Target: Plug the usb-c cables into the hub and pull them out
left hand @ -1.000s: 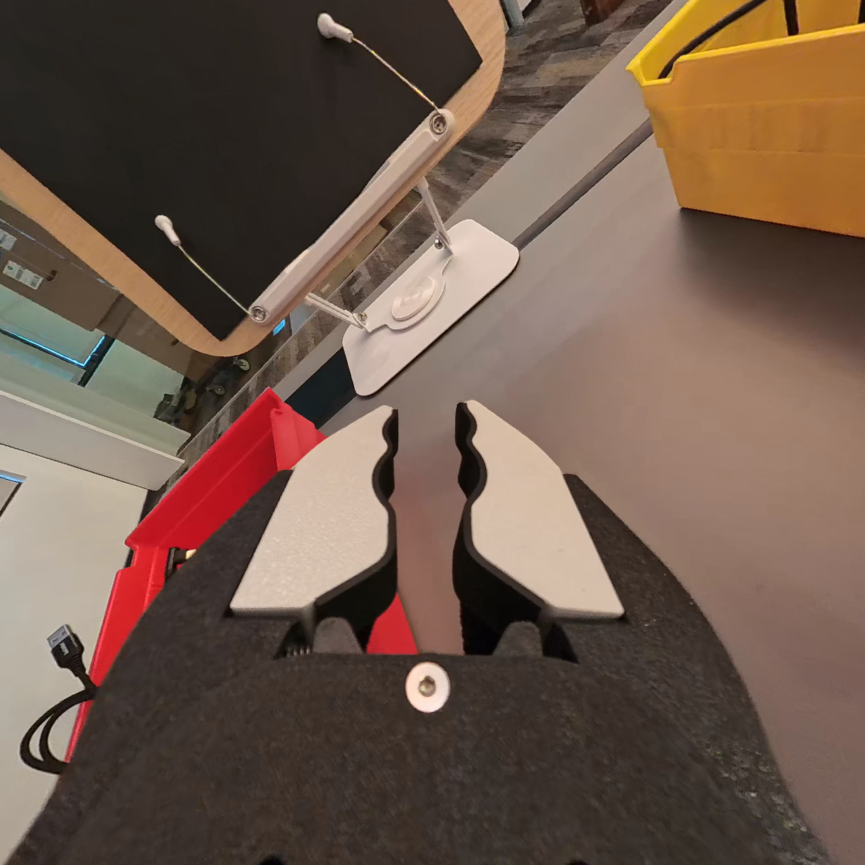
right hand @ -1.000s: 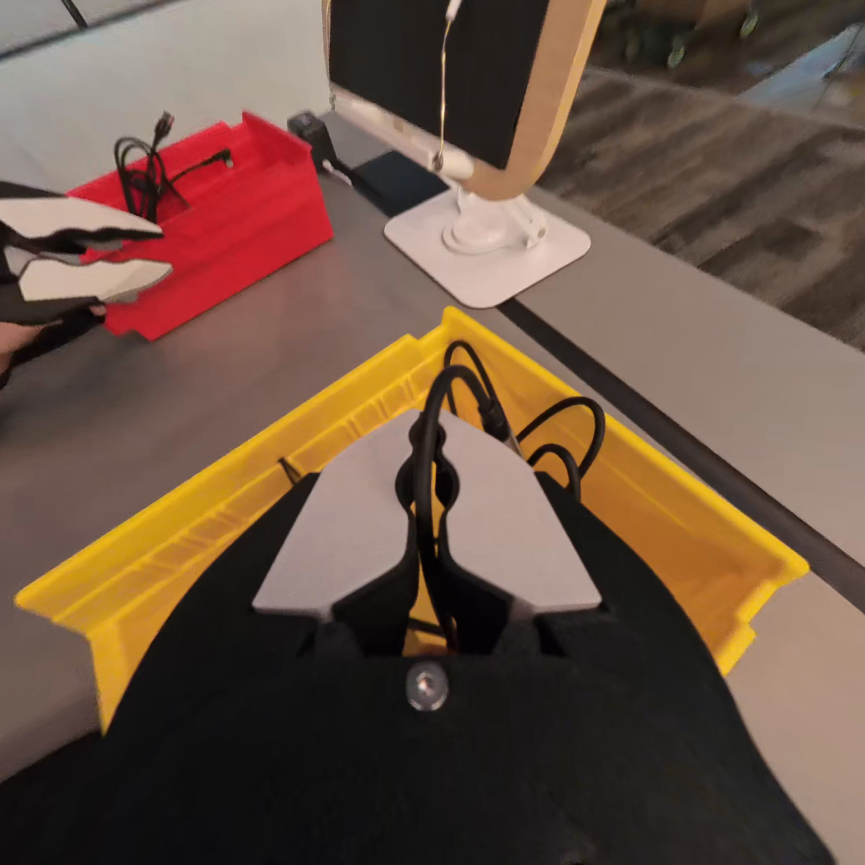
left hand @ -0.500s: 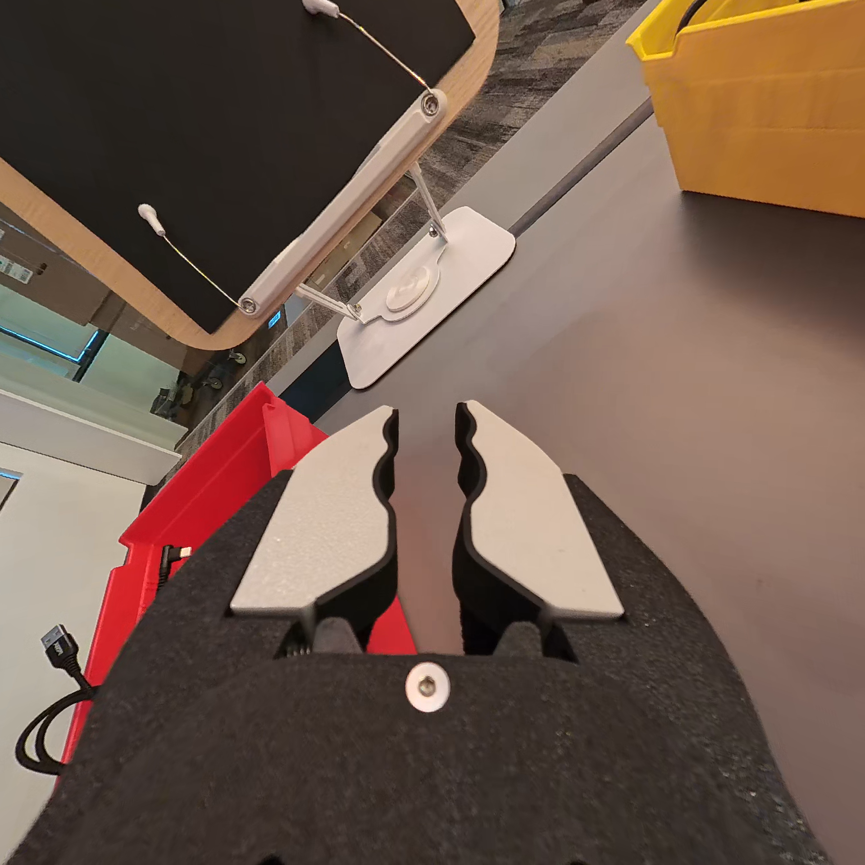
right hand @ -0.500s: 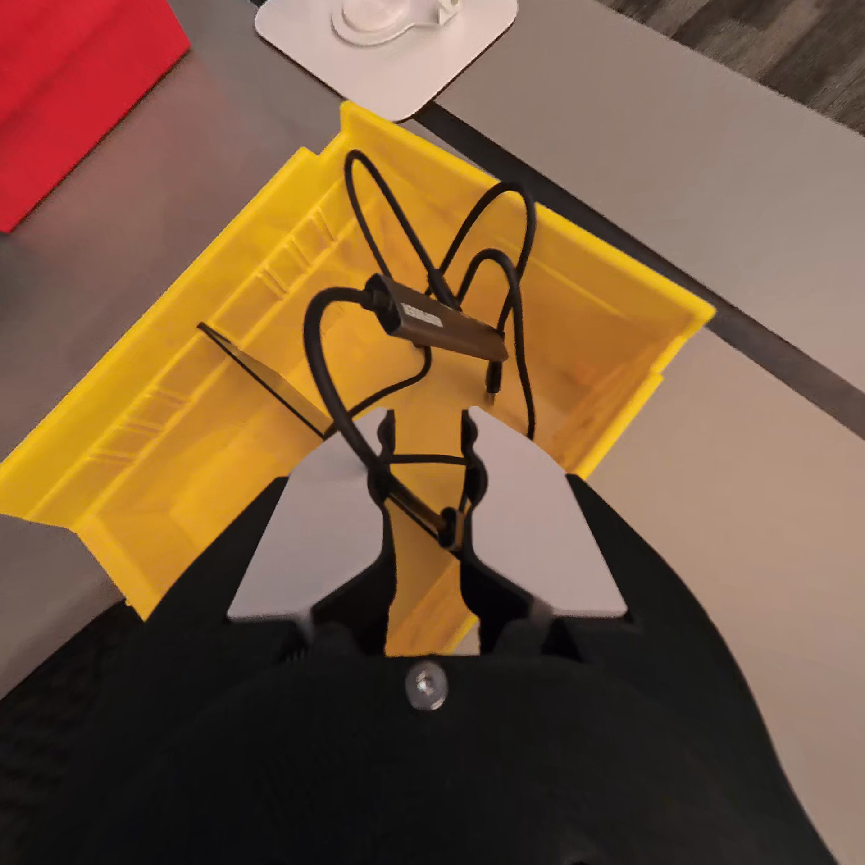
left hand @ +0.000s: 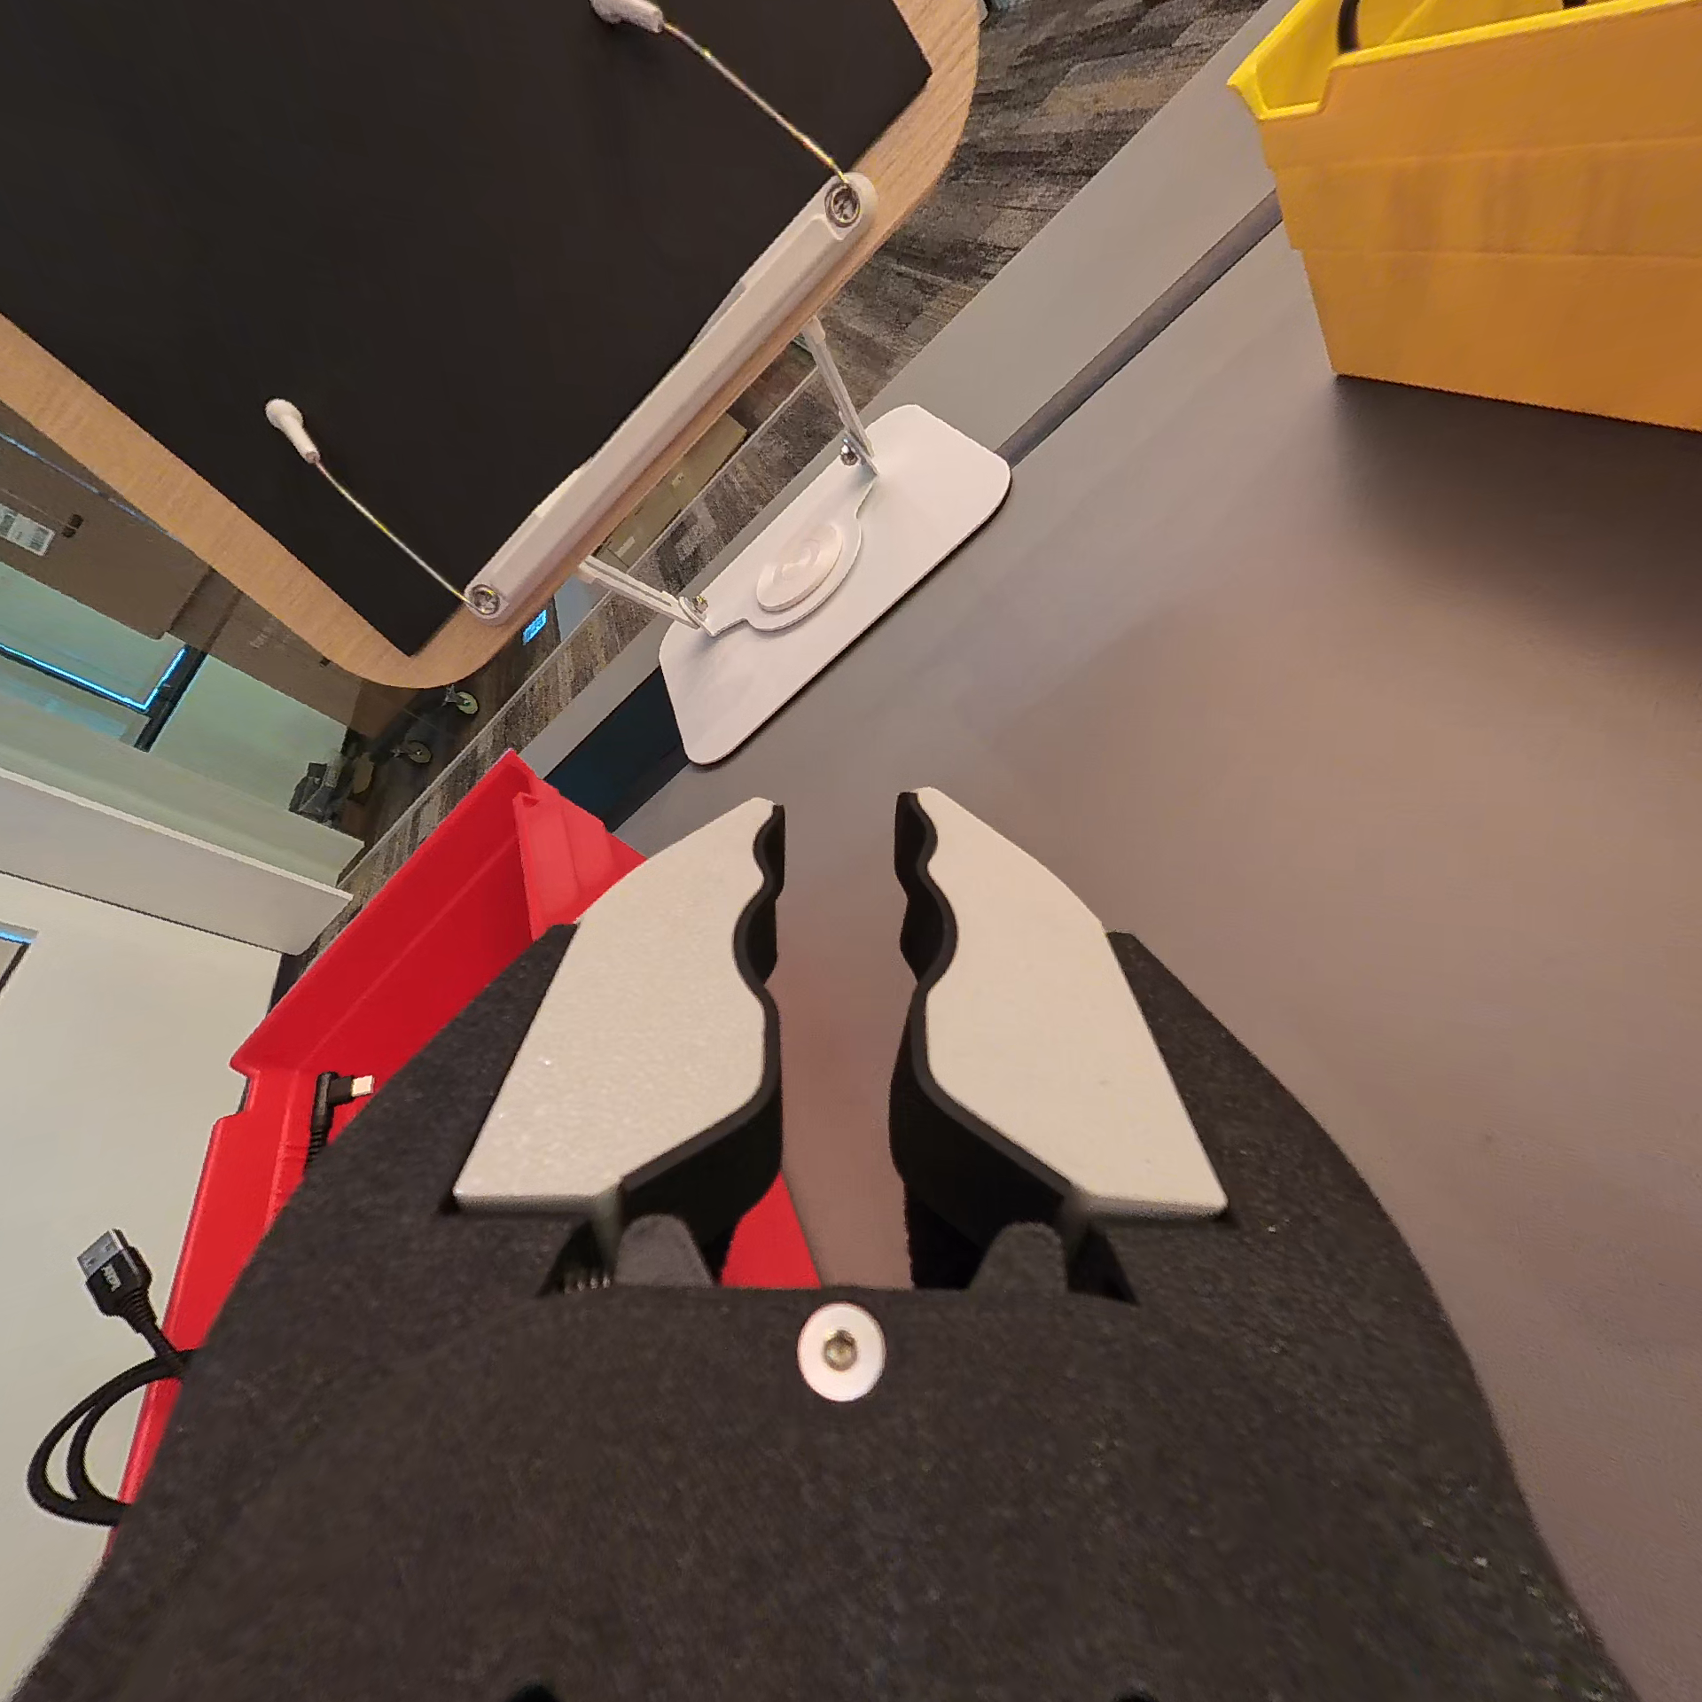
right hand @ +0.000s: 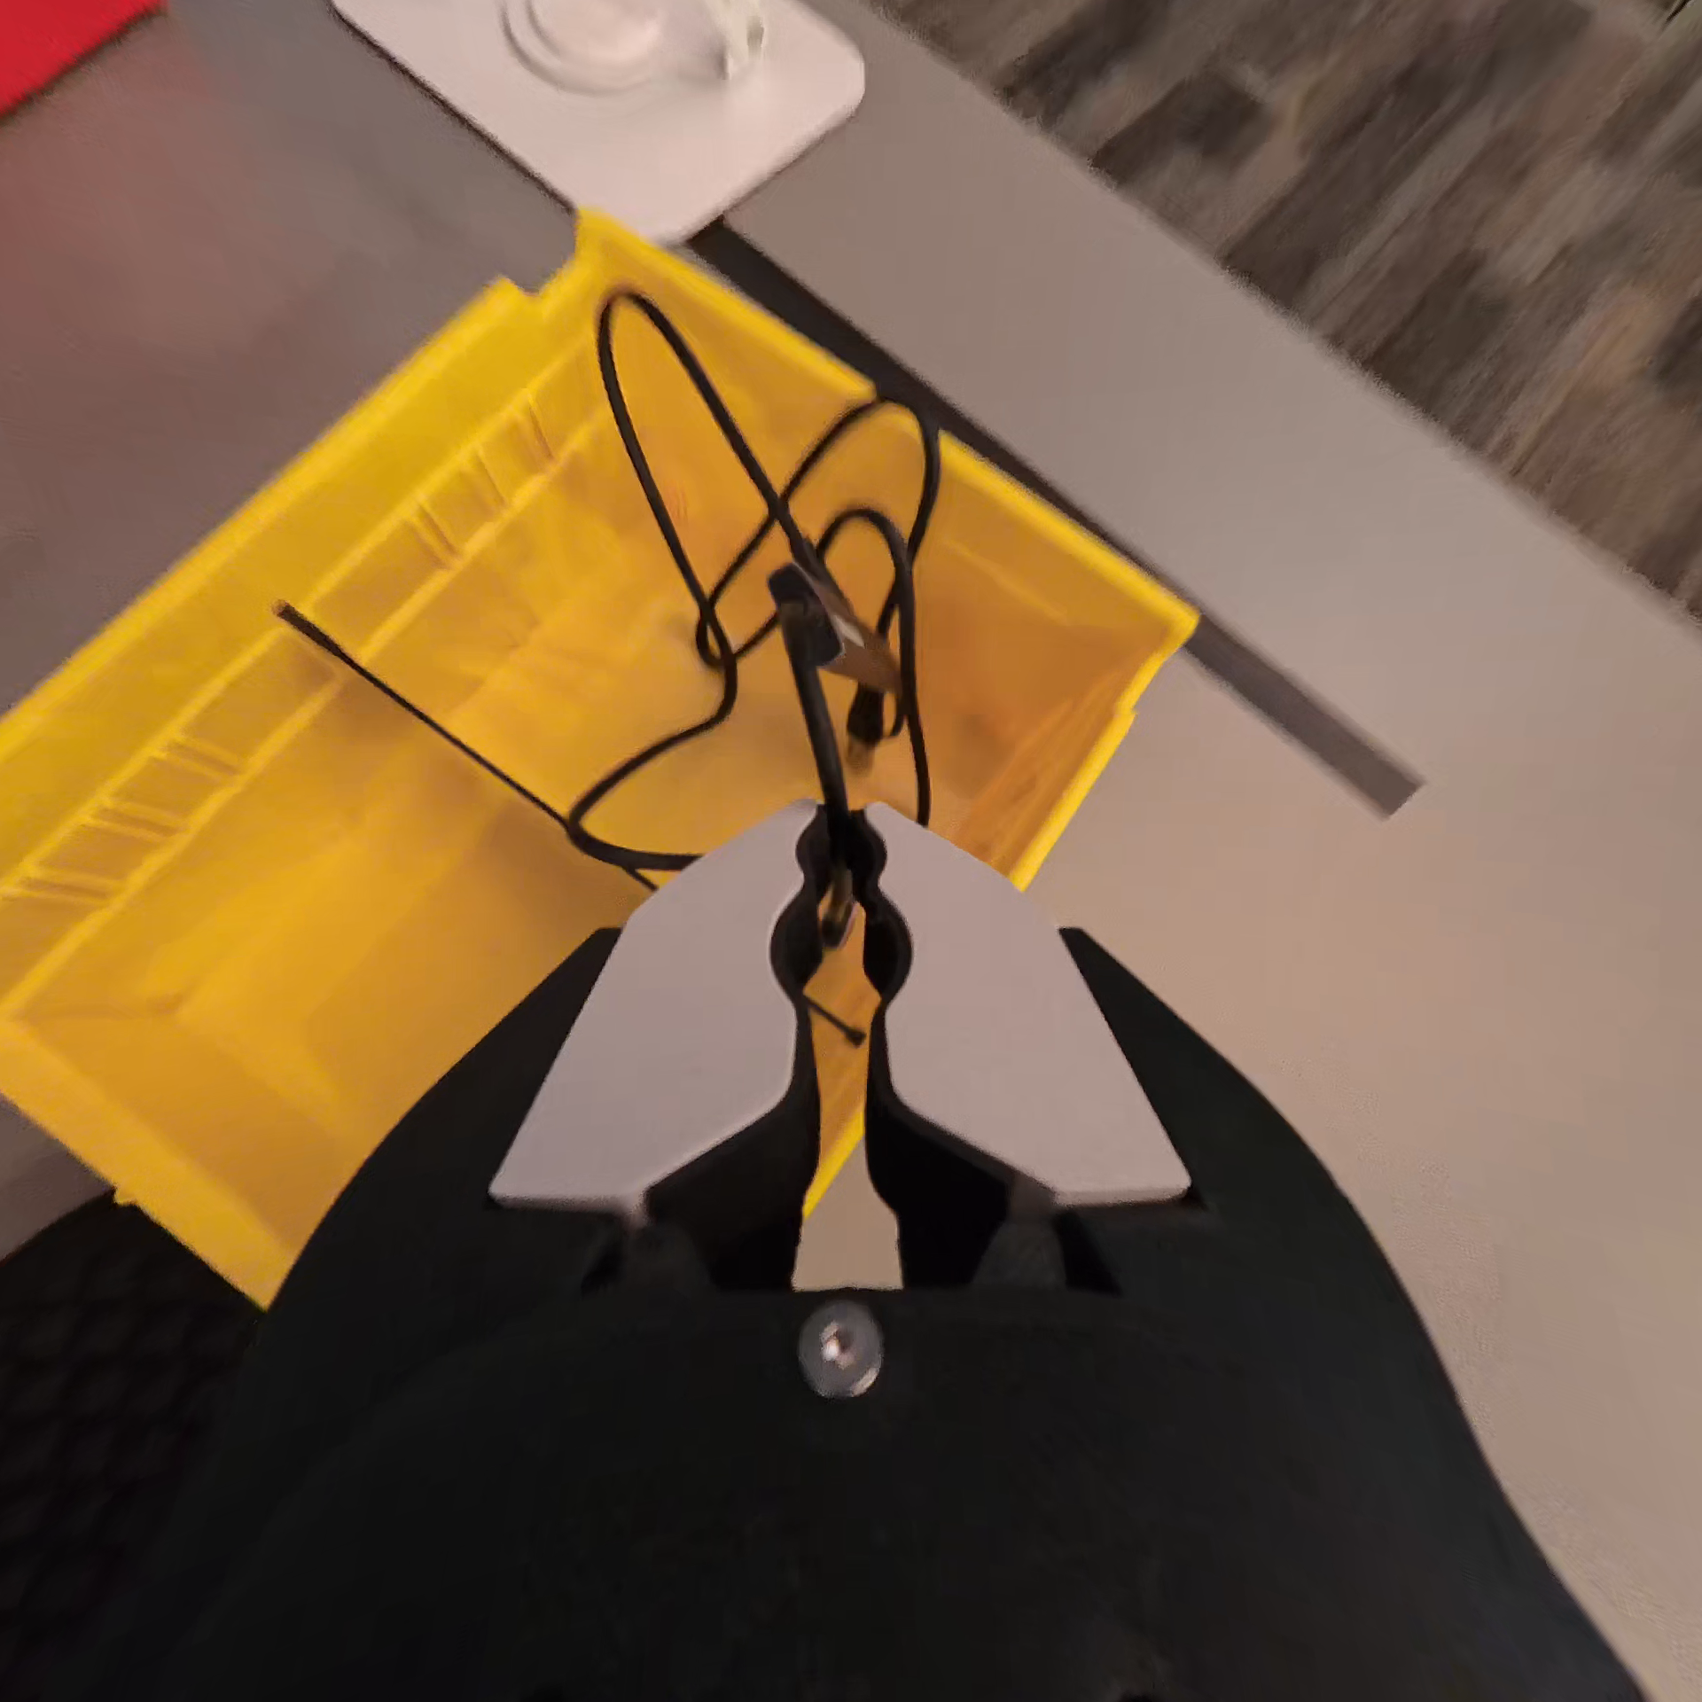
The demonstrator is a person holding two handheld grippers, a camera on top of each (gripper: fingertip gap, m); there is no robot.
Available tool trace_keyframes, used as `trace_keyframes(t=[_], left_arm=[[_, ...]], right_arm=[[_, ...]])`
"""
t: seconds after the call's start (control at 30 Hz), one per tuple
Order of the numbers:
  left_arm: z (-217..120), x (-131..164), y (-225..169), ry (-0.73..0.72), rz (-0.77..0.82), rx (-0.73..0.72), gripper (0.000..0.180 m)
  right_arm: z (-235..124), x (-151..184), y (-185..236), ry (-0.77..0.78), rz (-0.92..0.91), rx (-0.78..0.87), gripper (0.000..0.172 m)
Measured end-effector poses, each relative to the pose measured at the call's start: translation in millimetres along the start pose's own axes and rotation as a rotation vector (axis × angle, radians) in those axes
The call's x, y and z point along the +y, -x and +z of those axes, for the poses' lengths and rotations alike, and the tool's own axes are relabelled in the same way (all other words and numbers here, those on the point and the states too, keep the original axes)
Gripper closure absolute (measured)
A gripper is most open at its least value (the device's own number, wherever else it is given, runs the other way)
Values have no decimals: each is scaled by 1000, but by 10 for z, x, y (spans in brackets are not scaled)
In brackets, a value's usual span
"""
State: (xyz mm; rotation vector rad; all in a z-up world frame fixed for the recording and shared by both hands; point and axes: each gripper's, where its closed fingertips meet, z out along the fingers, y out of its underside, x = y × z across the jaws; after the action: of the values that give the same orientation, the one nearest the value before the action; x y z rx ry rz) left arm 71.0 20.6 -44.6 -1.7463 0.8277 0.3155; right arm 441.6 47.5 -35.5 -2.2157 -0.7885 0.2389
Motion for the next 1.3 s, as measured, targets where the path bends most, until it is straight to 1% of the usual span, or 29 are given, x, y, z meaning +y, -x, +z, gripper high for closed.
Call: trace_keyframes(t=[0.03,0.1,0.17,0.2,0.23,0.27,0.33,0.4,0.5,0.53,0.6,0.63,0.67,0.77,0.9,1.0,1.13,1.2,1.27,1.3], left_arm=[[0,-1,-4,0,3,1,158],[0,-3,-9,0,5,3,158],[1,-2,-10,-1,3,5,158],[1,1,-9,0,2,5,158],[3,1,-8,0,2,4,158],[4,1,-9,0,2,4,158],[11,7,-20,5,7,5,158],[15,12,-28,8,19,3,158],[15,12,-39,9,22,5,158],[17,11,-47,9,23,6,158],[20,11,-70,12,34,10,158],[19,8,-80,14,42,9,158],[16,5,-89,15,50,9,158],[2,-17,-103,12,66,5,158],[-18,-36,-96,5,67,1,158],[-16,-36,-101,6,60,6,158],[-17,-37,-74,5,63,-4,159],[-29,-33,-46,5,48,-3,158],[-76,-37,-22,9,14,23,158],[-124,-59,-10,3,-14,48,158]], right_arm=[[35,88,-27,28,30,-7,168],[4,117,-62,10,90,-20,168],[-51,124,-87,8,76,14,165],[-85,80,-59,-15,53,24,157],[-123,14,-15,-46,37,32,143],[-162,-39,27,-65,24,45,137],[-235,-14,30,-25,10,129,134],[-304,208,-13,77,74,231,133],[-220,625,18,188,287,236,136],[-139,729,32,209,370,211,142],[-20,944,38,311,568,173,168],[-3,977,53,333,660,138,167],[-6,978,57,312,741,111,166],[-88,1061,9,263,884,95,163],[-331,1312,-98,223,1019,141,162],[-471,1453,-128,198,1085,152,161],[-419,1409,-154,208,1043,172,162],[-370,1346,-135,190,1037,135,160],[-424,1317,-109,187,1006,101,160],[-483,1270,-121,160,993,100,158]])
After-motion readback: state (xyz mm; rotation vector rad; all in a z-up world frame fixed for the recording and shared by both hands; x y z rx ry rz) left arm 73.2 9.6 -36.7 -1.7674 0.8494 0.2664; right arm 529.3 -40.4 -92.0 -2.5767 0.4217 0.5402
